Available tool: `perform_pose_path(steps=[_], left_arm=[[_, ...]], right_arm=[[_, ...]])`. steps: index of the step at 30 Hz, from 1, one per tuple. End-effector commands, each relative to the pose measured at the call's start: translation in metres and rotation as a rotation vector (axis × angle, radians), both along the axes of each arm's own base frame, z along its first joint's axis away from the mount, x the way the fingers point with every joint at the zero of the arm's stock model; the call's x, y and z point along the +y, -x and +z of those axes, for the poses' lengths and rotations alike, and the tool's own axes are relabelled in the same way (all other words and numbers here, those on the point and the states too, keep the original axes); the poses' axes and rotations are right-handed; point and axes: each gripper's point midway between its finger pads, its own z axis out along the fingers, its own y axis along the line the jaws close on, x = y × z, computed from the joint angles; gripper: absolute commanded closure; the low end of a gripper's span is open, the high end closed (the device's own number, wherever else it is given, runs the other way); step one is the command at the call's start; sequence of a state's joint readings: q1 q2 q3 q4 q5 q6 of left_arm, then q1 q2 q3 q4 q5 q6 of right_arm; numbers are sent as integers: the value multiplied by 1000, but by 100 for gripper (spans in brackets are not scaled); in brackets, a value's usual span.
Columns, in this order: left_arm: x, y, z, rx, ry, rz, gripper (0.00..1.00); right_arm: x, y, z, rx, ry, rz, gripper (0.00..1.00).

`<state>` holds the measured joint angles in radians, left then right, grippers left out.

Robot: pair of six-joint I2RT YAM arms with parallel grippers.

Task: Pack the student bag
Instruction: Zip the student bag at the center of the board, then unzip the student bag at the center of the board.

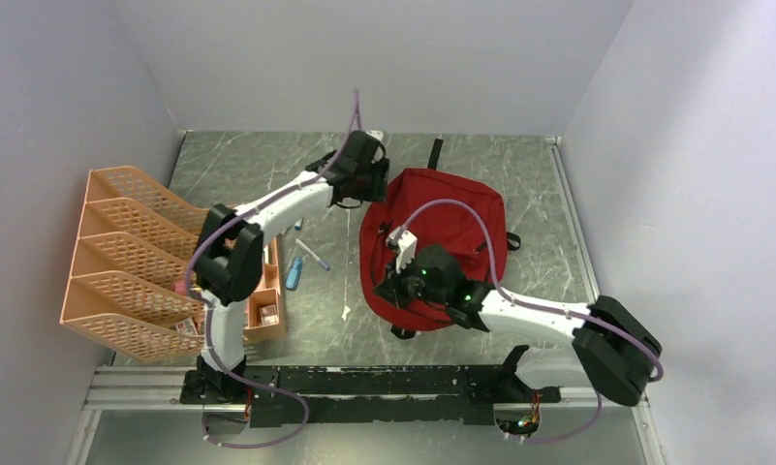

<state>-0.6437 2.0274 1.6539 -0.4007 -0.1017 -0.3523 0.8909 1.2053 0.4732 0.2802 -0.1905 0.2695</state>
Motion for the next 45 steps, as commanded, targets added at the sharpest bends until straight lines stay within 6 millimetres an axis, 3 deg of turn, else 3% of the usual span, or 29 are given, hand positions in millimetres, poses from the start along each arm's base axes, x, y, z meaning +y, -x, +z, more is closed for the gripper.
perform_pose_path(steps=[1,3,6,10,14,17,20,26,31,34,38,41,45], left_arm=[[41,-7,80,-117,113,123,33],[67,-3,89,-102,151,184,27],[98,8,94,-88,199,218,26],[116,29,94,-117,184,200,26],[116,44,99,-150,214,159,26],[105,50,101,-166,255,105,26],[83,54,106,-208,241,46,26],[4,77,118,-294,181,-153,27],[-74,111,120,-340,172,-348,27],[-116,129,108,-354,130,-457,27],[-157,147,91,-373,49,-572,27],[-177,154,79,-401,-48,-638,25],[-193,153,61,-404,-135,-667,25]], right_arm=[[34,-21,28,-35,-76,0,100],[43,-31,28,-44,-75,-9,95],[57,-45,32,-57,-53,-5,84],[63,-60,48,-78,-40,-41,65],[40,-72,71,-119,-46,-185,59],[4,-85,86,-140,-46,-382,55],[-52,-100,93,-115,-39,-638,54],[-196,-125,87,16,-94,-1111,54],[-266,-123,62,105,-79,-1267,54],[-286,-119,40,168,-113,-1336,54],[-291,-112,18,232,-160,-1390,54],[-293,-103,-3,301,-192,-1426,54],[-289,-98,-16,346,-235,-1426,54]])
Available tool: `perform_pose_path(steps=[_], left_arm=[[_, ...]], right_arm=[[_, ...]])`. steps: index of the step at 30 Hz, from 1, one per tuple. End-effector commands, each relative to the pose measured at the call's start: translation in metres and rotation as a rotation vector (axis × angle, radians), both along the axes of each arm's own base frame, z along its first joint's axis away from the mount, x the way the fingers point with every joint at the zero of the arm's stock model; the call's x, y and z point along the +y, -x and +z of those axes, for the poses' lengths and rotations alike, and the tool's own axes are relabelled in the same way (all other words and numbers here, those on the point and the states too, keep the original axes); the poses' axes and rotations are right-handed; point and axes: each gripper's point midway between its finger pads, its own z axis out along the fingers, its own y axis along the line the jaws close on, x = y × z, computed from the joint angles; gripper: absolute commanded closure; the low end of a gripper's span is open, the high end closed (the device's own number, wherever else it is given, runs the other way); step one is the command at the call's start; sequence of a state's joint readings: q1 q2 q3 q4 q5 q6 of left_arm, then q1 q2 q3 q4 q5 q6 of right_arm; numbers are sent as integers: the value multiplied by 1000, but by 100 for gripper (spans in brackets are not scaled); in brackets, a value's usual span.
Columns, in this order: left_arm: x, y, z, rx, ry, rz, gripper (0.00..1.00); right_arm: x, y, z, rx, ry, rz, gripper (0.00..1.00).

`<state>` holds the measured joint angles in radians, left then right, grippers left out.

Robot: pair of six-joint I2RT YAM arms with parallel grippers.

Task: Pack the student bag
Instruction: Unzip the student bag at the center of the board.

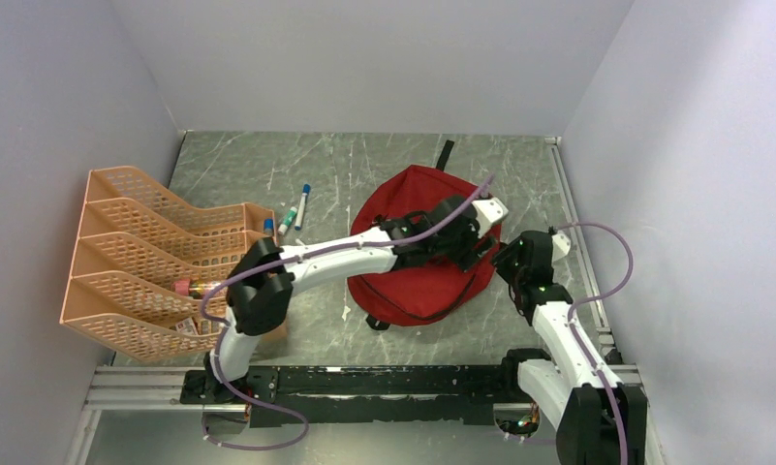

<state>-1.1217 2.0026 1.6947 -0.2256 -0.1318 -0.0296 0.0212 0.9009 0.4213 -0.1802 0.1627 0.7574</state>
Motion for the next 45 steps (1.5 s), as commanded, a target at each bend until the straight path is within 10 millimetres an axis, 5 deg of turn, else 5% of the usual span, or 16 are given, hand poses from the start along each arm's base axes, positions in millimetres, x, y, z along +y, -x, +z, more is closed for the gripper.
perform_pose_path(steps=[1,22,33,45], left_arm=[[-7,-12,0,-101,-100,2,25],[-16,-20,-64,-58,-259,24,25],[-27,-18,-67,-79,-263,12,26],[-21,-36,-89,-155,-346,84,32]], right_arm=[[6,-1,-4,-32,-98,-29,54],[13,13,-47,15,-172,-23,50],[22,21,-65,38,-223,7,52],[25,22,-68,38,-243,28,53]])
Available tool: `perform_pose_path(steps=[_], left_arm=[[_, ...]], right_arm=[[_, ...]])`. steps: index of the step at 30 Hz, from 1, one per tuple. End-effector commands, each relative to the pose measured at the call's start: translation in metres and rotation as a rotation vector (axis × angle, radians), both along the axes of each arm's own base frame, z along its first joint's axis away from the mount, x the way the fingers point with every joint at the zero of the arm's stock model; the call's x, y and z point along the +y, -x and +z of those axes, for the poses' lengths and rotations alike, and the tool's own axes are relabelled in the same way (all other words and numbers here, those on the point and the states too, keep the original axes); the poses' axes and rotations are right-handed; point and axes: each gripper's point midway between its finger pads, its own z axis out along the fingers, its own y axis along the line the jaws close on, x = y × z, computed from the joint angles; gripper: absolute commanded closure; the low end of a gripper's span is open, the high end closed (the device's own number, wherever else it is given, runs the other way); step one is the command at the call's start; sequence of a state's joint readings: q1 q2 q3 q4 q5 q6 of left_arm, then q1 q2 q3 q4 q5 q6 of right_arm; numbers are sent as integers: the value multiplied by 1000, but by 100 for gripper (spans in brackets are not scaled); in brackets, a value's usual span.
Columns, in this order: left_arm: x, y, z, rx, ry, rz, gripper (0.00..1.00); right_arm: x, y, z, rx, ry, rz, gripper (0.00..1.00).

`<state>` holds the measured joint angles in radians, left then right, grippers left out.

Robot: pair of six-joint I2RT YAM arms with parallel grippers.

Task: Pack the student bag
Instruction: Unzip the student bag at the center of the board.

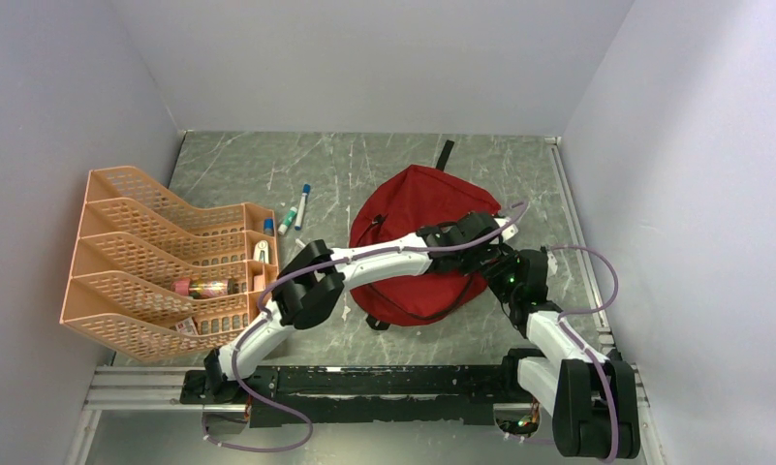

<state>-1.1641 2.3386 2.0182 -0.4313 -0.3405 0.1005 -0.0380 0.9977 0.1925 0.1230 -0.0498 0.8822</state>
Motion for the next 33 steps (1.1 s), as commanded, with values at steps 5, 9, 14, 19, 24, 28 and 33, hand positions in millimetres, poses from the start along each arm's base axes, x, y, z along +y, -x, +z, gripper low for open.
perform_pose_path(steps=[5,9,14,19,24,28,33], left_arm=[[-3,-12,-12,-59,-35,36,38],[-3,-15,-8,-62,-19,61,54],[0,-21,2,-49,23,102,77],[6,-28,9,60,131,146,95],[17,-34,12,209,249,162,95],[25,-42,21,282,335,174,95],[29,-42,35,352,426,127,84]], right_arm=[[1,8,-10,23,-17,8,53],[1,8,-11,23,-16,13,53],[3,8,-13,26,-21,23,53],[3,8,-13,27,-21,30,53],[4,8,-13,26,-19,38,53],[4,8,-14,26,-17,42,53],[5,8,-14,27,-20,49,53]])
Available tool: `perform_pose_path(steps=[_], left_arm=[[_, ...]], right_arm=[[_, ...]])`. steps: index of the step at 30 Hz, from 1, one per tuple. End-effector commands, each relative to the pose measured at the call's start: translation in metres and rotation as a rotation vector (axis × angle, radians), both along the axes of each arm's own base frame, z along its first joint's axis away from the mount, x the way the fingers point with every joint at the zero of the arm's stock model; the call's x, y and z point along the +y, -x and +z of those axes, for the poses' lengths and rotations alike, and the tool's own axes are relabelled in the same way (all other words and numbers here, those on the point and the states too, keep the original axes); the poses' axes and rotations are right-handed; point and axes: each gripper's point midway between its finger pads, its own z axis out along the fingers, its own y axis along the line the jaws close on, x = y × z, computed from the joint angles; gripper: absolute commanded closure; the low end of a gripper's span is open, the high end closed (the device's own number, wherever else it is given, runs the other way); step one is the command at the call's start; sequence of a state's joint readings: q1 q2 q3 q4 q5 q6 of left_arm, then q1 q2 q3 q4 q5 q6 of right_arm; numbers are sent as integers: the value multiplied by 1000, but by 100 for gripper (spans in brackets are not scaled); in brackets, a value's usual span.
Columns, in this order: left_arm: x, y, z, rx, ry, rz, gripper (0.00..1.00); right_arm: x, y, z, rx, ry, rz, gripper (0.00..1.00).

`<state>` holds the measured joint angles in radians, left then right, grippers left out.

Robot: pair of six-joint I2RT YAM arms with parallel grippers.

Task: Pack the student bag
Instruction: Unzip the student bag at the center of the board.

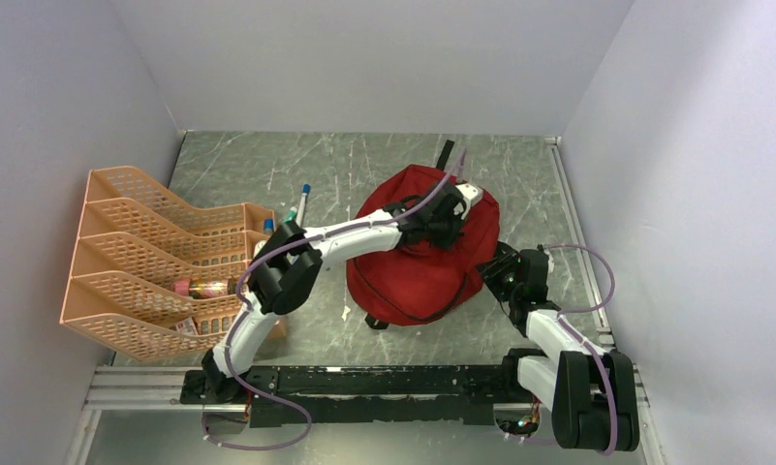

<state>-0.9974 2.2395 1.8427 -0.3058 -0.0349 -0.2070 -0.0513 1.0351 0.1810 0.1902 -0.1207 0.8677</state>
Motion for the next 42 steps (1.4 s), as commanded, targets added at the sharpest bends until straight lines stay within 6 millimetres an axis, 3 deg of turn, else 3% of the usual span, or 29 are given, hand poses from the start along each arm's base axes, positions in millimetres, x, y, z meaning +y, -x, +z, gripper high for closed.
perform_pose_path(steps=[1,8,11,17,20,27,31,36,42], left_arm=[[5,-13,37,17,139,-6,81],[2,-4,35,37,152,-59,64],[4,-5,35,30,142,-52,62],[5,-10,45,9,150,-39,80],[4,-10,49,6,153,-39,83],[2,-12,55,1,165,-33,55],[-1,-15,52,7,166,-26,50],[-7,-16,49,19,175,-31,52],[-7,-16,51,18,184,-36,68]], right_arm=[[-3,10,-14,47,12,-1,53],[-2,7,-8,34,22,18,53],[-2,4,-2,21,27,28,53],[-2,3,-1,16,36,33,52],[-3,4,-2,16,38,32,52],[-2,5,-4,19,39,34,52],[-2,5,-4,19,39,36,52],[-2,6,-5,20,44,39,52],[-3,6,-5,20,47,41,52]])
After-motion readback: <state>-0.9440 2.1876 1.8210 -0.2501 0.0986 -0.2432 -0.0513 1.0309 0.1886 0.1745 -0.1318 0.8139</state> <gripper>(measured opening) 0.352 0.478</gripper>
